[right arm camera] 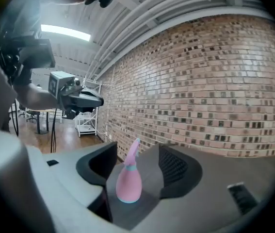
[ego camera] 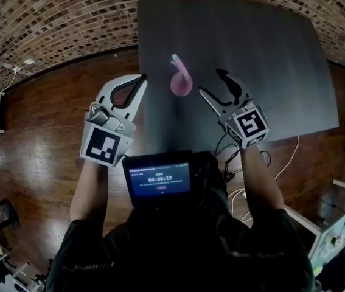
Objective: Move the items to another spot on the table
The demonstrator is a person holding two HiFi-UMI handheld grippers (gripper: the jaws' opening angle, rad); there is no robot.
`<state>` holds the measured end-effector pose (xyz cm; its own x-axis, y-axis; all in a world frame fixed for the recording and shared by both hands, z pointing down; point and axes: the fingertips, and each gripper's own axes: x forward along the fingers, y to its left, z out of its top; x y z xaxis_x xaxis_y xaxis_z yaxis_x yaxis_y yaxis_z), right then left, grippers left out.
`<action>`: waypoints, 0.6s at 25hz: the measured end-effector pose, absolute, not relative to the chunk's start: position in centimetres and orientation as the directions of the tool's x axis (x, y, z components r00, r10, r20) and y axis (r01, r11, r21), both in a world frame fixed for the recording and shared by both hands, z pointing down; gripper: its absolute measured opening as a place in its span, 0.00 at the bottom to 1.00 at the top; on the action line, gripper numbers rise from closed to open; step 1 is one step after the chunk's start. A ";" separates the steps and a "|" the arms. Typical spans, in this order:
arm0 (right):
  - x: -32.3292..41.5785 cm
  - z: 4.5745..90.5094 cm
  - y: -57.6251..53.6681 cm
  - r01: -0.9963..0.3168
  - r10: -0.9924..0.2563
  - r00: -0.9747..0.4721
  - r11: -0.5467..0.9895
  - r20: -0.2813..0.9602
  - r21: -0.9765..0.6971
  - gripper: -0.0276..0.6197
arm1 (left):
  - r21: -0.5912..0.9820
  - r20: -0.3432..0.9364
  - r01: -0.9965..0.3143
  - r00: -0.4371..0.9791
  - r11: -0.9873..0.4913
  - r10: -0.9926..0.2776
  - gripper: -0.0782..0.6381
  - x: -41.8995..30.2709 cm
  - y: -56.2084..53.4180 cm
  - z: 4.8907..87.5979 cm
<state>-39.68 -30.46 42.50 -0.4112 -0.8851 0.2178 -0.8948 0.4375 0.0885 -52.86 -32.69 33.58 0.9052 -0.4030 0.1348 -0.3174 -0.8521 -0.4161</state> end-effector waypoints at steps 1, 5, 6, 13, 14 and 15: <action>-39.3 41.6 -29.5 -0.901 -0.892 -0.396 0.424 0.216 0.097 0.41 | -0.419 0.123 -0.298 0.917 -0.858 -0.379 0.10 -52.6 -32.2 33.0; -38.4 38.4 -25.8 -0.928 -0.923 -0.327 0.355 0.203 0.118 0.22 | -0.438 0.074 -0.224 0.956 -0.871 -0.283 0.10 -51.6 -30.3 30.8; -38.3 37.6 -25.0 -0.934 -0.928 -0.317 0.341 0.193 0.104 0.19 | -0.434 0.073 -0.212 0.961 -0.876 -0.268 0.10 -51.5 -29.9 30.5; -35.7 33.9 -15.7 -0.966 -0.956 -0.237 0.252 0.174 0.066 0.17 | -0.381 0.061 -0.219 0.963 -0.898 -0.261 0.10 -49.5 -22.4 28.9; -35.5 33.7 -14.7 -0.969 -0.959 -0.228 0.241 0.169 0.058 0.09 | -0.367 0.058 -0.226 0.963 -0.902 -0.265 0.10 -49.4 -21.8 28.9; -35.5 33.5 -14.2 -0.971 -0.961 -0.223 0.234 0.163 0.050 0.05 | -0.354 0.058 -0.235 0.961 -0.905 -0.271 0.10 -49.5 -21.6 29.0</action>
<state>-35.50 -14.22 33.55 -0.2232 -0.9610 0.1633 -0.9710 0.2340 0.0500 -49.55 -21.59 28.99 0.9607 -0.2715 0.0577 -0.2346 -0.9054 -0.3540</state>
